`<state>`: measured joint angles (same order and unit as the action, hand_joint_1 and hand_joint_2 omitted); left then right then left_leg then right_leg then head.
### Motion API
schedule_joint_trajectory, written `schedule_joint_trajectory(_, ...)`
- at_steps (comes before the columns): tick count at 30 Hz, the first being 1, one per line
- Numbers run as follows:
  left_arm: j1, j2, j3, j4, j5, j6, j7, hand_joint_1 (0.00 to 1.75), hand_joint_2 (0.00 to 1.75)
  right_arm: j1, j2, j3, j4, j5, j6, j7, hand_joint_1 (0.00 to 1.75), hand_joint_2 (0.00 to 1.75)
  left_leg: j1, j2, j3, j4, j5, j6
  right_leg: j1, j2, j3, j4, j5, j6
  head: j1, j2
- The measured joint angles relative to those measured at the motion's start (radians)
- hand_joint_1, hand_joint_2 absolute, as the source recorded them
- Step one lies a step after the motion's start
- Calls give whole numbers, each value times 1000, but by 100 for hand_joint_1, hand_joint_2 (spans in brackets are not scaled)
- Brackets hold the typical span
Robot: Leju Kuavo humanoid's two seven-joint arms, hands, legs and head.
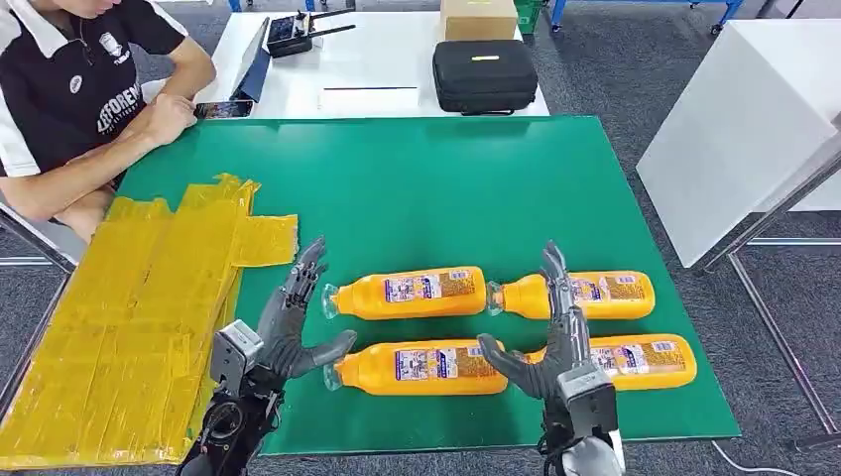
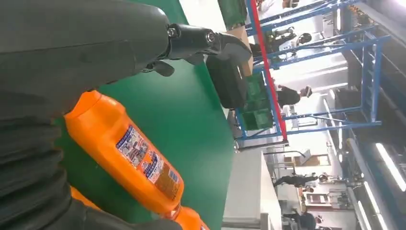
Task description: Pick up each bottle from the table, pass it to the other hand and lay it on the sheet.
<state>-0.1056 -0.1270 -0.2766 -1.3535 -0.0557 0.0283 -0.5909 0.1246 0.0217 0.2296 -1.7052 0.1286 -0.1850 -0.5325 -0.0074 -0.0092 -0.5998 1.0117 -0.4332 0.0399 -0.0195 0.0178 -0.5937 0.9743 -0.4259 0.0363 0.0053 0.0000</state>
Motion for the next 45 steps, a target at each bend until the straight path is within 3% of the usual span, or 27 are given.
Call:
schedule_joint_trajectory(8, -6, 0, 0, -1, -1, 0, 3, 0, 175, -9, 2, -8, -2, 65, -28, 1, 0, 175, 0, 0, 0, 0, 0, 0, 0, 0, 0, 0, 0, 0, 0, 0)
schedule_joint_trajectory(13, -9, -4, -1, -1, -13, -15, -3, 0, 175, -66, -9, -4, 12, 589, -232, 141, 0, 175, 0, 0, 0, 0, 0, 0, 0, 0, 0, 0, 0, 0, 0, 0)
schedule_joint_trajectory(17, -44, -12, -6, 18, -8, -30, -18, 0, 175, -244, -47, 23, 135, 818, -213, 274, 0, 175, -1, 2, -3, 0, 5, 1, -1, 1, -3, 0, 5, 5, 0, 0)
schedule_joint_trajectory(21, -73, -16, -11, 37, 8, -33, -30, 0, 175, -449, -84, 87, 322, 922, -129, 327, 0, 175, -1, 2, -4, 0, 8, 3, -1, 1, -4, 0, 8, 4, 0, 0)
schedule_joint_trajectory(34, -93, -18, -11, 51, 24, -39, -32, 0, 175, -702, -86, 282, 652, 979, -22, 341, 0, 175, 0, -1, -7, 0, 10, 2, -1, -1, -6, 1, 9, 5, 0, 0)
schedule_joint_trajectory(40, -116, -20, -11, 66, 45, -48, -27, 0, 175, -788, -17, 329, 807, 803, 138, 266, 0, 175, -1, 0, -7, 0, 10, 2, -1, -1, -6, 1, 9, 5, 0, 0)
schedule_joint_trajectory(45, -127, -21, -11, 84, 58, -48, -19, 0, 175, -798, 10, 354, 817, 679, 211, 245, 0, 175, -1, 0, -7, 0, 10, 2, -1, -1, -6, 1, 9, 5, 0, 0)
